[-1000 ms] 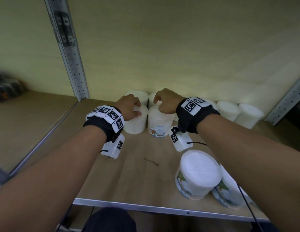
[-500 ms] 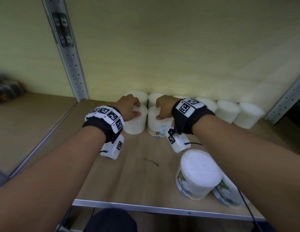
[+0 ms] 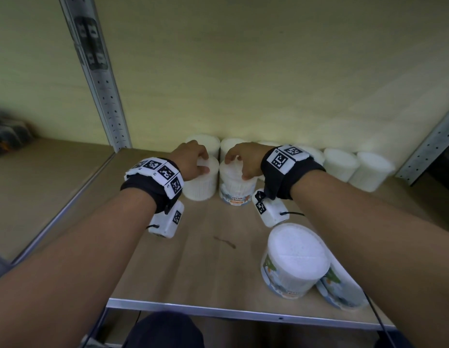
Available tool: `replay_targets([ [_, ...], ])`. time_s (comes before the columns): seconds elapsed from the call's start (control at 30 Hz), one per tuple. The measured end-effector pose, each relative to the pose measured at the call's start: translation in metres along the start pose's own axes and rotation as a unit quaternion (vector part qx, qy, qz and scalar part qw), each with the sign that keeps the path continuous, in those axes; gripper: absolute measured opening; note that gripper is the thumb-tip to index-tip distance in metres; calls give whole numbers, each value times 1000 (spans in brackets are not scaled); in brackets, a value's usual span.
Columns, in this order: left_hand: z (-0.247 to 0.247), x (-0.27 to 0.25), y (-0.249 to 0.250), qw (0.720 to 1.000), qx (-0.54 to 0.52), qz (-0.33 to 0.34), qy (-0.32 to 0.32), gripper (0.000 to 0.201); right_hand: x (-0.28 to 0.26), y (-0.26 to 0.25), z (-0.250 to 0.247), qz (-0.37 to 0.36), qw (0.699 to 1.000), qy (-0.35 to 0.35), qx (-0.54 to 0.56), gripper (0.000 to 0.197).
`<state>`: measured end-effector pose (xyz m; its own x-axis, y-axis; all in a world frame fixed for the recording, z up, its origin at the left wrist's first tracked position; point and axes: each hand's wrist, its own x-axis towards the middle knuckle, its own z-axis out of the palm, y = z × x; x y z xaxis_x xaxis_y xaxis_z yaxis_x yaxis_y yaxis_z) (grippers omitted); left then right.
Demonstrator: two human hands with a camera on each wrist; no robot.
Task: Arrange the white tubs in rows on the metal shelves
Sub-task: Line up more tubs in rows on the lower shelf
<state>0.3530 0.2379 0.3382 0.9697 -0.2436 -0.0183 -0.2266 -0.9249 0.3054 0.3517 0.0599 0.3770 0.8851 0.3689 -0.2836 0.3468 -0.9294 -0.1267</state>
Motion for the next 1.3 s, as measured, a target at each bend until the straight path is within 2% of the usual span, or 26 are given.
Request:
replay_targets([
  [0.4,-3,0,0,1000,0,14,-4,42,2,2,2,-9,999,9,-47,60],
  [0.67,-20,0,2,995,18,64,-77,47,5,4,2,-11,999,10,-36,60],
  [0.87,-25,0,2,991,15,72,-112,54,6,6,2,-12,1000,7,-19,60],
  [1.03,-12,1,5,1000,-25,9,9,39,7,6,0,-11,1000,0,-13,60],
  [1.17,1,4,7,997,40,-65,10,59,8,6,2,-9,1000,8,-19,60],
  [1.3,3,4,11,996,66,-66,-3,63,8,7,2,-7,1000,10,-21,59],
])
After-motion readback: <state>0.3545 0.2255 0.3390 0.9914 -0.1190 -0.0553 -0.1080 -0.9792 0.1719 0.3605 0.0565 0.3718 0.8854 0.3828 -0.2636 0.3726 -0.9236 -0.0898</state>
